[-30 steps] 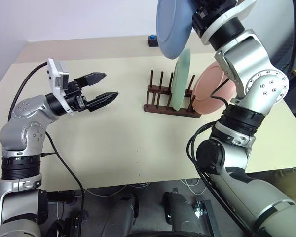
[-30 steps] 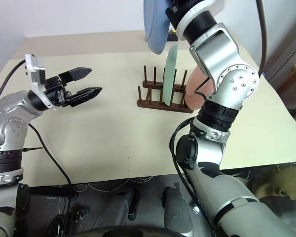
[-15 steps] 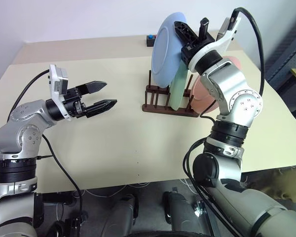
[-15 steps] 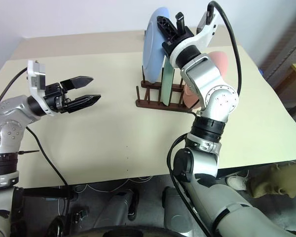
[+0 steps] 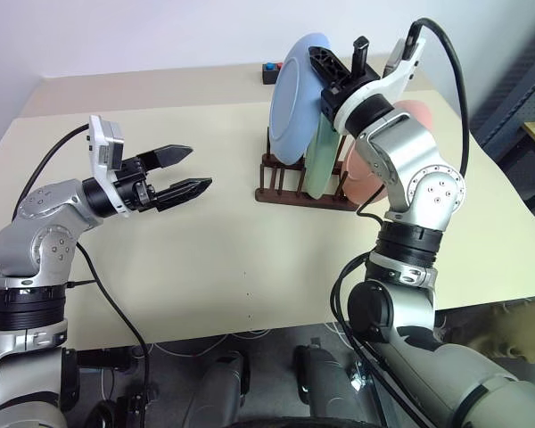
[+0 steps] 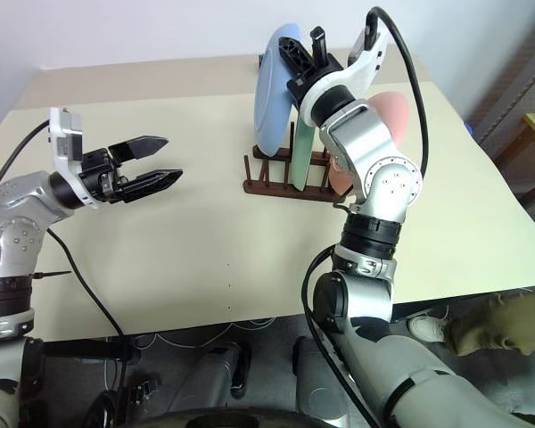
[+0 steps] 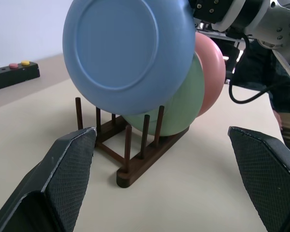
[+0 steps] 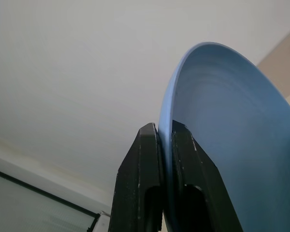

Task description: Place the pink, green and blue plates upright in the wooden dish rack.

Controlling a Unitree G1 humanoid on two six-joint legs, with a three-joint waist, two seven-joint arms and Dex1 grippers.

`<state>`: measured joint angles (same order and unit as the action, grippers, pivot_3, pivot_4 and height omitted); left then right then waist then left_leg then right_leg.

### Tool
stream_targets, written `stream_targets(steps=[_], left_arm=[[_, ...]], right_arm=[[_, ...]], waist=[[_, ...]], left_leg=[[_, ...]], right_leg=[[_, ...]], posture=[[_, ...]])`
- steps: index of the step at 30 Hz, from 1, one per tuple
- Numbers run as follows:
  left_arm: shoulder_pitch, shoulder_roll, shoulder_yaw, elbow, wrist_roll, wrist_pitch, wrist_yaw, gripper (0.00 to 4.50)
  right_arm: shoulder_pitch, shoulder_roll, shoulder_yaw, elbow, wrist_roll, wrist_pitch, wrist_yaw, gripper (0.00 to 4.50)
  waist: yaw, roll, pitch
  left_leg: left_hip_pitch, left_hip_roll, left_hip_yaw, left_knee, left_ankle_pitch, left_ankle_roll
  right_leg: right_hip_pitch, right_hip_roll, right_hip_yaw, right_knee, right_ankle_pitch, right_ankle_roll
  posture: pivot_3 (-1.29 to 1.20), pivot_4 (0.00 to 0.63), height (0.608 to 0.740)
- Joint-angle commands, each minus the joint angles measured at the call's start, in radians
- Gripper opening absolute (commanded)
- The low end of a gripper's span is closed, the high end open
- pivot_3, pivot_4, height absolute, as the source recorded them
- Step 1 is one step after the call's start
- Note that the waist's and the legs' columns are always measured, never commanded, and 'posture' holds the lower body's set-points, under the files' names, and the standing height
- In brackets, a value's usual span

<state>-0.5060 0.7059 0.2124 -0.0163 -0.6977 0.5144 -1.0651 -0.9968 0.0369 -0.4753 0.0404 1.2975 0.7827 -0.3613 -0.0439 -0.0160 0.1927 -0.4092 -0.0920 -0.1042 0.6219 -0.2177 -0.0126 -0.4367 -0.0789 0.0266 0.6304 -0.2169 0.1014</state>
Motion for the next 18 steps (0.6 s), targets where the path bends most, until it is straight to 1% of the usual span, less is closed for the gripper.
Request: stream_targets(steps=[1,11,18], left_arm=[[-0.010,0.001,0.016,-0.029,-0.007,-0.008,0.003,4.49],[-0.012,-0.004,0.014,-0.023,0.001,-0.015,0.011,4.49],[-0.013,-0.009,0.012,-0.023,0.001,-0.014,0.014,4.49]], right_arm=[[-0.022,-0.012,0.017,-0.014,0.030,-0.012,-0.022,0.00],[0.019,-0.002,0.068,-0.035,0.028,-0.009,-0.079,0.00],[-0.039,-0.030,0.055,-0.029,0.047,-0.043,-0.070,0.00]], waist=[[0.000,0.000,0.000],[-0.001,0.000,0.000],[-0.001,0.000,0.000]], left_leg=[[0.000,0.000,0.000,0.000,0.000,0.000],[0.000,0.000,0.000,0.000,0.000,0.000],[0.000,0.000,0.000,0.000,0.000,0.000]], right_leg=[[0.000,0.000,0.000,0.000,0.000,0.000],[0.000,0.000,0.000,0.000,0.000,0.000],[0.000,0.000,0.000,0.000,0.000,0.000]], posture=[[0.00,0.150,0.740],[0.00,0.150,0.740],[0.00,0.150,0.740]])
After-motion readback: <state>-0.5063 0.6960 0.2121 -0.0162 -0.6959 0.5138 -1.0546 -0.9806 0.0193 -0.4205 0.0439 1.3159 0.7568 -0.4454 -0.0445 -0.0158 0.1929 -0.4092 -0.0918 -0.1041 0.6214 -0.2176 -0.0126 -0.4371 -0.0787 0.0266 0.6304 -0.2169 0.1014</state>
